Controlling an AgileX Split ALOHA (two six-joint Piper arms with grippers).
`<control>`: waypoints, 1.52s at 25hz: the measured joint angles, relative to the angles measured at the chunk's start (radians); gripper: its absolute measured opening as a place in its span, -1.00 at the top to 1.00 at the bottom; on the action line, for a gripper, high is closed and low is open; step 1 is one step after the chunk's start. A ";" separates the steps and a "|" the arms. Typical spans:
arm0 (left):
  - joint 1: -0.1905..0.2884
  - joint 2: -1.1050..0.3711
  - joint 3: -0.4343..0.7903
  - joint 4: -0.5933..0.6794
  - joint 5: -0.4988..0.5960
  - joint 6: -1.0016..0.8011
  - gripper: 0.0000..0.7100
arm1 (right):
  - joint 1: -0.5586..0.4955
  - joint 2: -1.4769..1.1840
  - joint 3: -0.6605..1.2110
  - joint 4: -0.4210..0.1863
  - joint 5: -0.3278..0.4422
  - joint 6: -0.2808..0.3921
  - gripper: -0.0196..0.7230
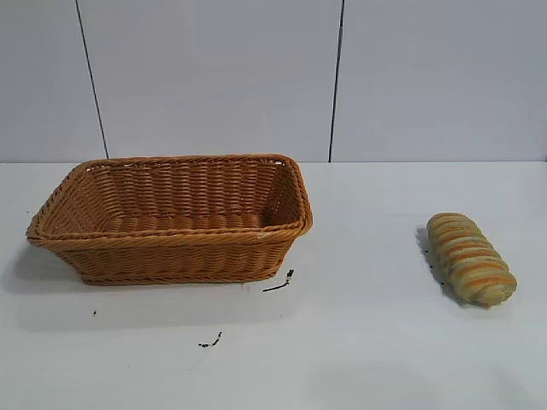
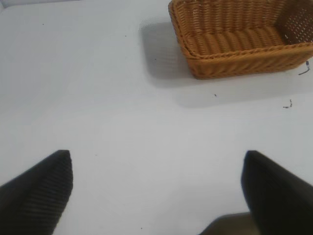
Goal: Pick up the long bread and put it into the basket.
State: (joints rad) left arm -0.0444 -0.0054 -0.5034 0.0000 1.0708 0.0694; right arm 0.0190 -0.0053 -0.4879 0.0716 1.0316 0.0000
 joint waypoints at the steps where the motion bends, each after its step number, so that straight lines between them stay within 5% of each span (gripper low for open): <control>1: 0.000 0.000 0.000 0.000 0.000 0.000 -0.96 | 0.000 0.000 0.000 0.000 0.000 0.000 -0.86; 16: 0.000 0.000 0.000 0.000 0.000 0.000 -0.96 | 0.000 0.079 -0.021 -0.002 -0.035 0.000 -0.86; 23: 0.000 0.000 0.000 0.000 0.000 0.000 -0.96 | 0.000 0.454 -0.108 -0.002 -0.133 0.000 -0.86; 38: 0.000 0.000 0.000 0.000 0.000 0.000 -0.96 | 0.001 1.446 -0.501 -0.010 -0.189 -0.029 -0.86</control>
State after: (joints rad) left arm -0.0444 -0.0054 -0.5034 0.0000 1.0708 0.0694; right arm 0.0199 1.4410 -0.9891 0.0614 0.8426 -0.0286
